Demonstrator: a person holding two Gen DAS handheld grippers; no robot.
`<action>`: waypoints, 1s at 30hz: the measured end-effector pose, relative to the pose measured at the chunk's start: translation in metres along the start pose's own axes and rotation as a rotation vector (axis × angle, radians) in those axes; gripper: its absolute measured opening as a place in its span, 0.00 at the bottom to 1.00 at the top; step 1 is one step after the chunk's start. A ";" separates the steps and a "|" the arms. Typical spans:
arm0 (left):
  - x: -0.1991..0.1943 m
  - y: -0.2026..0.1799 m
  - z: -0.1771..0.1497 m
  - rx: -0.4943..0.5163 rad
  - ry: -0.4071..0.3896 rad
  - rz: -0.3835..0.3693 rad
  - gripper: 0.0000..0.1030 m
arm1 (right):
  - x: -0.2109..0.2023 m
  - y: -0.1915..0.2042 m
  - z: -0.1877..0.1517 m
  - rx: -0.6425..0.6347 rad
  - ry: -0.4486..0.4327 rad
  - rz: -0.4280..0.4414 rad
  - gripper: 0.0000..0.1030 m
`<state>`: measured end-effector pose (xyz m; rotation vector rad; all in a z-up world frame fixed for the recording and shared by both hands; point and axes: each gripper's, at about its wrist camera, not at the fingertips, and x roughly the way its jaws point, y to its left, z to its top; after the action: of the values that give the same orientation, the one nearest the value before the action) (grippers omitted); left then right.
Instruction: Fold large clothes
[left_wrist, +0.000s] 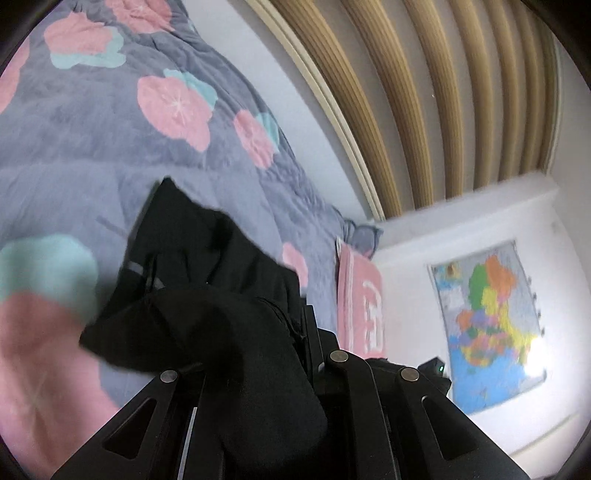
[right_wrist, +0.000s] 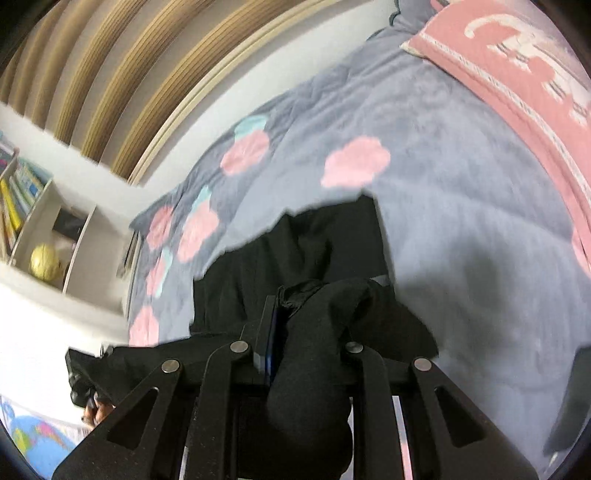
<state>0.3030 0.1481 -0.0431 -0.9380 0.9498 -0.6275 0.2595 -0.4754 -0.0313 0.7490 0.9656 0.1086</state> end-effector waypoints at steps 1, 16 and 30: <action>0.008 0.003 0.011 -0.011 -0.005 0.007 0.13 | 0.011 0.001 0.015 0.005 -0.009 -0.009 0.22; 0.170 0.118 0.091 -0.175 0.153 0.261 0.17 | 0.241 -0.056 0.080 0.078 0.211 -0.249 0.22; 0.127 0.076 0.103 -0.042 0.269 0.181 0.58 | 0.198 -0.047 0.082 0.064 0.229 -0.219 0.43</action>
<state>0.4570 0.1231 -0.1330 -0.8062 1.2769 -0.5901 0.4282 -0.4739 -0.1720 0.6942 1.2681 -0.0294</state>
